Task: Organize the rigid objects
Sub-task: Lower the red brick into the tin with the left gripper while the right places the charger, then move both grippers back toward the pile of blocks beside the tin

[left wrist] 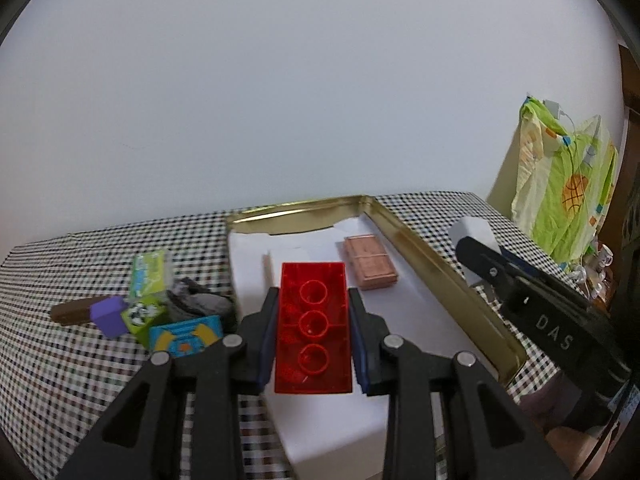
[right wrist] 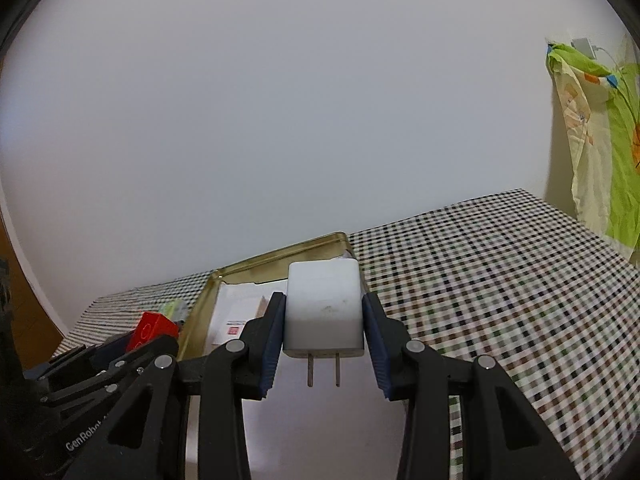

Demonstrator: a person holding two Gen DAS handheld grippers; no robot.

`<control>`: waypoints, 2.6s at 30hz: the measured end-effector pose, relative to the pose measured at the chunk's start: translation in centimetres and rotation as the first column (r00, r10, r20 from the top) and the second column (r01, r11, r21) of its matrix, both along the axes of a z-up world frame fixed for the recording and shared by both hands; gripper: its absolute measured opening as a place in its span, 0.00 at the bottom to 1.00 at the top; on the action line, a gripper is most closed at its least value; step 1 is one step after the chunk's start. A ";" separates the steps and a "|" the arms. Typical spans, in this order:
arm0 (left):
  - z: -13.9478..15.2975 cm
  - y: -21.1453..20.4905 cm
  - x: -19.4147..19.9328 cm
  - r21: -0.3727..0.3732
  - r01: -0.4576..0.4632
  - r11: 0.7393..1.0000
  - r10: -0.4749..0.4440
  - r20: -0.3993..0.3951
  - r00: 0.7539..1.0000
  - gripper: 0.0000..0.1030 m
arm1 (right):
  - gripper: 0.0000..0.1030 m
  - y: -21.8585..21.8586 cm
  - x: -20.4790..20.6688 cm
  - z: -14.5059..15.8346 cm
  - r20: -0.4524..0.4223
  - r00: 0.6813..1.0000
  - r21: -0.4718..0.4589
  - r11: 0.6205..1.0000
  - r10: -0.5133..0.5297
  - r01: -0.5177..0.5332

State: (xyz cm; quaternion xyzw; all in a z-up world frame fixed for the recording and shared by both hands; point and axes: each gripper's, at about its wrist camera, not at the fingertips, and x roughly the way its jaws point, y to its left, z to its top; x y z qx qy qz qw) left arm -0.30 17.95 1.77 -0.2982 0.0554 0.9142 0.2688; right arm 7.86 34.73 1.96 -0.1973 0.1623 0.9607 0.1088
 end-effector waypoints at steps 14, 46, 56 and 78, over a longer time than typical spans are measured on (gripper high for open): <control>-2.3 3.2 -0.6 -0.053 -0.013 0.999 0.015 0.048 0.999 0.29 | 0.41 0.2 0.3 -0.3 0.074 0.997 0.058 0.998 0.020 -0.025; -1.6 1.9 0.1 -0.084 -0.092 0.992 0.086 -0.069 0.994 0.94 | 0.77 1.0 0.4 -0.9 0.011 0.998 0.057 0.997 -0.059 0.058; -1.5 -1.0 -1.5 -0.068 -0.177 0.982 0.172 -0.075 0.982 0.95 | 0.77 0.7 0.3 -1.3 0.022 0.994 0.092 0.991 -0.105 0.102; -2.9 -8.9 -4.4 -0.084 -0.179 0.980 0.174 -0.056 0.983 0.95 | 0.77 -3.5 2.4 -1.9 0.016 0.968 -0.001 0.968 -0.250 0.250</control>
